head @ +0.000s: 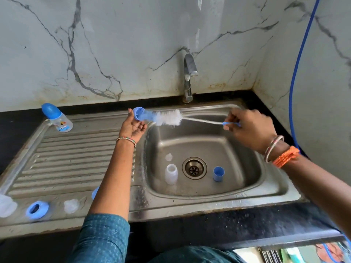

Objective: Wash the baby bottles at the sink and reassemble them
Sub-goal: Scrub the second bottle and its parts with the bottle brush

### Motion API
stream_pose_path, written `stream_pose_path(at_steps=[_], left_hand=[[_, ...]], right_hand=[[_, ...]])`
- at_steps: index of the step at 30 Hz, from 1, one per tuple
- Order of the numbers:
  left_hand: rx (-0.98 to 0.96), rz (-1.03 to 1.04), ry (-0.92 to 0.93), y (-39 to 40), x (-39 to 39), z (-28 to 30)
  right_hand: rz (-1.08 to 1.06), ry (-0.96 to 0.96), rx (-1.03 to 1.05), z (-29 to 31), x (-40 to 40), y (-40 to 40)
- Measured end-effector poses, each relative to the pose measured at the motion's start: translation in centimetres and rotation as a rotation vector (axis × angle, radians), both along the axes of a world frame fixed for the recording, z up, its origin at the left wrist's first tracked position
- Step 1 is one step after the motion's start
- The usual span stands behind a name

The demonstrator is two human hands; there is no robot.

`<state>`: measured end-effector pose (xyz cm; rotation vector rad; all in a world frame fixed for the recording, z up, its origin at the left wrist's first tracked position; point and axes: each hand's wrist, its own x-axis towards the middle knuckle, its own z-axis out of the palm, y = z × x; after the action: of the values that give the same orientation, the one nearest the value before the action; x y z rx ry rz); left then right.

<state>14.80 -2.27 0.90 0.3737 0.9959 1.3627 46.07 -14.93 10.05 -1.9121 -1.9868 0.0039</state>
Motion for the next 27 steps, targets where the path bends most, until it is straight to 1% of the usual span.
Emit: stream_pose_path(at_steps=[1,2,3,4,6,7,8,9,11,12,13,14,15,16,18,19,20,21,22,23,25,26,27], left_hand=[[-0.018,-0.005,0.023,0.1,0.1,0.1],[-0.04,-0.006,0.041,0.1,0.3,0.1],[-0.058,-0.004,0.052,0.1,0.4,0.1],[-0.067,-0.002,0.056,0.1,0.5,0.1],[-0.063,0.0,0.032,-0.1,0.4,0.0],[-0.051,-0.007,0.018,-0.1,0.3,-0.1],[-0.031,-0.03,0.009,-0.1,0.2,-0.2],[-0.004,-0.066,0.005,-0.2,0.1,-0.2],[0.055,-0.129,0.015,-0.2,0.2,-0.1],[0.077,-0.14,0.028,-0.2,0.2,-0.1],[0.092,-0.142,0.037,-0.2,0.2,0.0],[0.102,-0.145,0.037,-0.2,0.2,0.1],[0.108,-0.15,0.027,-0.2,0.2,0.1],[0.109,-0.157,0.019,-0.1,0.2,0.1],[0.084,-0.169,0.033,-0.1,0.3,0.1],[0.061,-0.168,0.048,-0.1,0.4,0.0],[0.042,-0.165,0.061,-0.1,0.6,-0.1],[0.026,-0.165,0.068,-0.2,0.7,-0.3],[0.015,-0.167,0.066,-0.3,0.9,-0.4],[0.012,-0.169,0.054,-0.3,0.9,-0.4],[0.02,-0.156,0.018,-0.3,0.9,-0.5],[0.02,-0.14,0.009,-0.3,0.9,-0.4],[0.018,-0.117,0.0,-0.3,0.9,-0.3]], right_hand=[[0.008,-0.136,0.216,0.0,-0.2,-0.2],[0.048,-0.214,0.405,-0.1,-0.3,-0.4],[0.1,-0.268,0.551,-0.1,-0.3,-0.4],[0.133,-0.313,0.629,-0.2,-0.3,-0.3],[0.129,-0.356,0.637,-0.2,-0.4,-0.2],[0.102,-0.327,0.576,-0.2,-0.5,-0.2],[0.072,-0.239,0.45,0.0,-0.6,-0.2],[0.05,-0.077,0.244,0.4,-0.6,-0.1],[0.043,0.385,-0.325,1.0,0.0,0.6],[0.032,0.622,-0.544,1.1,0.3,1.0],[0.027,0.76,-0.642,1.1,0.6,1.3],[0.042,0.777,-0.643,0.9,0.8,1.4],[0.07,0.675,-0.557,0.7,0.8,1.3],[0.075,0.48,-0.402,0.4,0.8,1.2],[0.011,0.04,0.044,0.1,0.5,0.5],[0.007,-0.091,0.251,0.0,0.2,0.2],[0.033,-0.151,0.409,-0.1,0.1,-0.1],[0.046,-0.168,0.48,-0.3,0.1,-0.1],[0.048,-0.133,0.438,-0.2,0.1,0.1],[0.045,-0.025,0.284,0.0,0.3,0.5],[0.055,0.383,-0.362,0.4,0.4,1.2],[0.04,0.584,-0.603,0.5,0.6,1.3],[0.045,0.669,-0.69,0.2,0.8,1.4]])
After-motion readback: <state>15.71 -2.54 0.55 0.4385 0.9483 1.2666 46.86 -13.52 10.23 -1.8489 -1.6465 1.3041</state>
